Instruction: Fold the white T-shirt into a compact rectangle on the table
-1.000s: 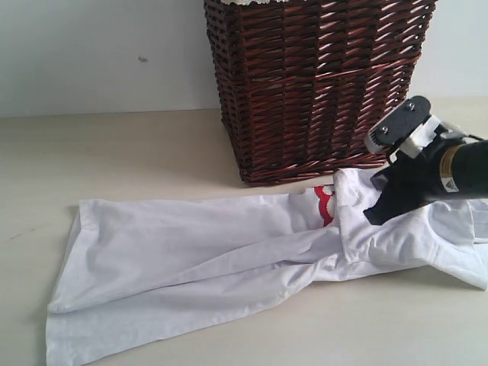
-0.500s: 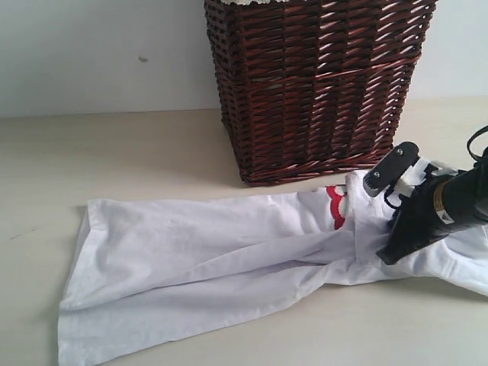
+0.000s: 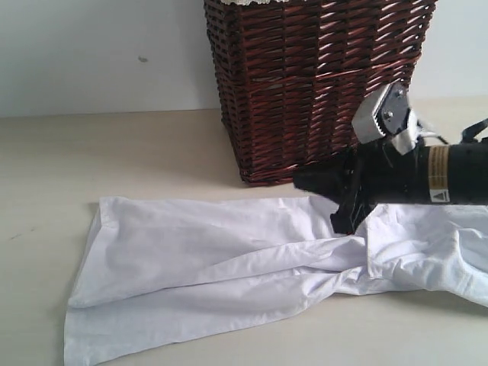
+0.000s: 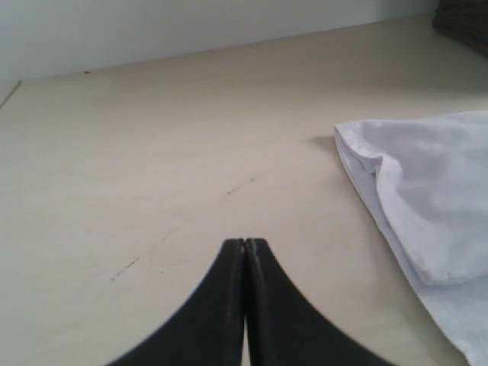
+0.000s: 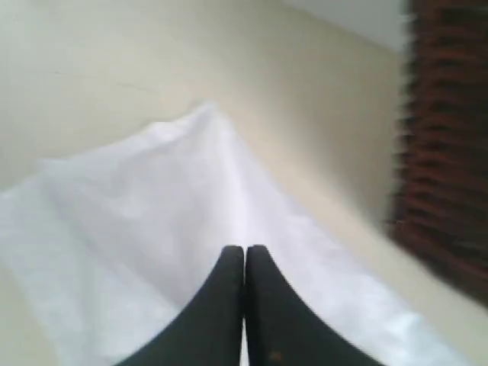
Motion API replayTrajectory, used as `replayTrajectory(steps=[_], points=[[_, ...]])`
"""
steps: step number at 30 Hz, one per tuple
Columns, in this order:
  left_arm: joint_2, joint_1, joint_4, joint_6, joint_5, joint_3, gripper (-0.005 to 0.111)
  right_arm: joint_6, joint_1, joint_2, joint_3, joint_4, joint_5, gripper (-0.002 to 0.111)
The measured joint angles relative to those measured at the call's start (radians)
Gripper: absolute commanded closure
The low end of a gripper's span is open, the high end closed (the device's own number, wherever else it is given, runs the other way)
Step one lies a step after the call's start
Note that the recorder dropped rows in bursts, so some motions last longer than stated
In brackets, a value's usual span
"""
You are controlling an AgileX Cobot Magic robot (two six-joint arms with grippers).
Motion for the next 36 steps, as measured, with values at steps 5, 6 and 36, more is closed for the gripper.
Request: replayTrajectory(steps=[5, 6, 36], points=[[0.000, 0.000, 0.000, 0.000, 0.000, 0.000, 0.107, 0.352, 0.000, 0.162, -0.129, -0.233, -0.124, 0.107], [0.000, 0.000, 0.000, 0.000, 0.000, 0.000, 0.107, 0.418, 0.000, 0.184, -0.161, -0.278, -0.126, 0.107], [0.000, 0.000, 0.000, 0.000, 0.000, 0.000, 0.107, 0.538, 0.121, 0.255, -0.304, -0.414, 0.071, 0.107]])
